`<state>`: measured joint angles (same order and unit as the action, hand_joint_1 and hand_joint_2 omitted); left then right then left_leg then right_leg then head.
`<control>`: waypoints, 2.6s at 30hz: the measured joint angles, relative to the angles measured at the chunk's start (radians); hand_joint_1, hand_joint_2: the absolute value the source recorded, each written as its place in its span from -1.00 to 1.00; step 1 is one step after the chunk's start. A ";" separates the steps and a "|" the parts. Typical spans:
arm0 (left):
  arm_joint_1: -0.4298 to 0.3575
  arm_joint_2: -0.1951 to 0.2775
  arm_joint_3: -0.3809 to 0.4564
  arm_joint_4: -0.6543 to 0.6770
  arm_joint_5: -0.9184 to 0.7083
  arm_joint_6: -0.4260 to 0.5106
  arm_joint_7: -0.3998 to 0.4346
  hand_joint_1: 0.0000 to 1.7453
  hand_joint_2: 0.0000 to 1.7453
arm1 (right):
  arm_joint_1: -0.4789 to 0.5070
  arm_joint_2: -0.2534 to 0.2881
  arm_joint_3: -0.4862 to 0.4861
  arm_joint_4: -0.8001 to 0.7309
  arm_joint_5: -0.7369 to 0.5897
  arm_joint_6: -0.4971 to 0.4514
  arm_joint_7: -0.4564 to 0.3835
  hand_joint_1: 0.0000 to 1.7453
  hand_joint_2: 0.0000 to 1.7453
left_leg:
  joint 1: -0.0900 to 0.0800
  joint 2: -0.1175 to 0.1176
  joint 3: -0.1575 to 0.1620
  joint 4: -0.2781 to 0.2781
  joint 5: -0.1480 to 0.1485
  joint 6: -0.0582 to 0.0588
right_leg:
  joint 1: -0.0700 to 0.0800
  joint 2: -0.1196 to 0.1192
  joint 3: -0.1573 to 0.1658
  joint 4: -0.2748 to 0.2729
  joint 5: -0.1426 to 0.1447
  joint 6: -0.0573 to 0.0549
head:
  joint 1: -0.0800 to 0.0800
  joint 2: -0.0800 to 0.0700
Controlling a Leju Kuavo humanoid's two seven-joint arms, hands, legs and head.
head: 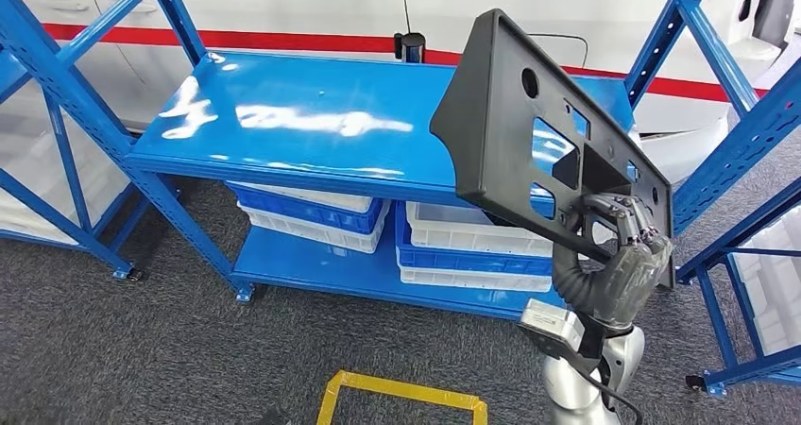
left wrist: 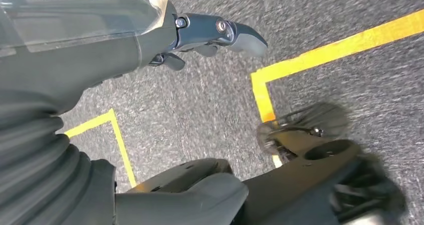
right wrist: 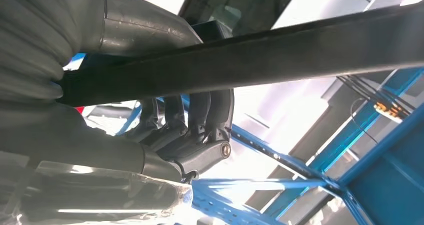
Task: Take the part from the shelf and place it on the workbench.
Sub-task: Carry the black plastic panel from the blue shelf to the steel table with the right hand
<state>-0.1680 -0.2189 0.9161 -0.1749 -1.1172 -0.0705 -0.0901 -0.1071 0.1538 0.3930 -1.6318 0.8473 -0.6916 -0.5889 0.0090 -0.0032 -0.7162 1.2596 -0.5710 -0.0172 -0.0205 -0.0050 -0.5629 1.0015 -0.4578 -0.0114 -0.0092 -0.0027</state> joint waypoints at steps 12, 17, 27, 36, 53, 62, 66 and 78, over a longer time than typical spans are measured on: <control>-0.005 0.004 0.007 0.002 0.001 0.004 -0.004 -1.00 1.00 | -0.011 -0.004 0.008 0.026 -0.007 0.000 -0.002 1.00 1.00 | -0.009 0.007 0.181 -0.288 0.120 0.062 | 0.007 -0.001 -0.067 0.046 0.005 0.042 | 0.002 0.000; -0.004 0.003 0.008 0.004 -0.003 0.002 -0.004 -1.00 1.00 | -0.010 -0.011 0.008 0.036 -0.009 0.000 -0.001 1.00 1.00 | -0.009 0.012 0.121 -0.289 0.166 0.069 | 0.002 0.002 -0.115 0.273 -0.118 0.049 | 0.006 0.000; -0.002 0.000 0.008 0.005 -0.013 -0.002 -0.002 -1.00 1.00 | -0.007 -0.012 0.009 0.038 0.033 0.000 0.022 1.00 1.00 | -0.002 0.007 0.047 -0.219 0.160 0.018 | -0.005 0.004 0.062 -0.013 -0.053 0.020 | -0.001 0.000; -0.003 0.000 0.008 0.006 -0.017 -0.002 0.002 -1.00 1.00 | 0.011 -0.012 0.003 0.031 0.055 -0.001 0.027 1.00 1.00 | 0.008 0.002 0.172 -0.205 0.073 0.010 | 0.000 0.003 -0.007 -0.005 0.009 0.023 | -0.003 0.000; -0.006 -0.001 0.016 0.006 -0.002 0.011 0.002 -1.00 1.00 | -0.012 -0.023 0.001 0.016 0.044 -0.002 0.037 1.00 1.00 | -0.010 0.011 0.064 -0.254 0.193 0.044 | 0.003 0.005 0.091 -0.009 -0.084 0.062 | 0.001 0.000; -0.003 0.002 0.016 0.006 -0.012 0.010 -0.001 -1.00 1.00 | -0.018 -0.028 -0.006 0.009 0.056 -0.002 0.039 1.00 1.00 | 0.005 0.004 -0.014 0.021 0.003 0.002 | -0.002 0.002 0.029 -0.012 -0.020 0.007 | -0.005 0.000; -0.005 0.002 0.016 0.006 -0.017 0.009 -0.002 -1.00 1.00 | -0.011 -0.028 -0.016 0.003 0.064 -0.002 0.037 1.00 1.00 | 0.009 0.003 0.136 -0.137 0.068 0.008 | 0.000 0.003 -0.003 -0.008 0.005 0.021 | -0.005 0.000; -0.008 0.004 0.016 0.006 -0.025 0.006 -0.002 -1.00 1.00 | 0.017 -0.036 -0.047 -0.021 0.067 -0.003 0.020 1.00 1.00 | -0.006 0.012 0.119 -0.274 0.155 0.072 | 0.002 0.003 -0.111 0.273 -0.130 0.051 | 0.004 0.000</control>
<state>-0.1765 -0.2151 0.9319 -0.1690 -1.1417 -0.0645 -0.0925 -0.0900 0.1183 0.3457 -1.6526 0.9143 -0.6947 -0.5694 0.0026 0.0092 -0.5968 0.9851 -0.4157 0.0551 -0.0184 -0.0025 -0.6743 1.2750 -0.5882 0.0391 -0.0051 -0.0027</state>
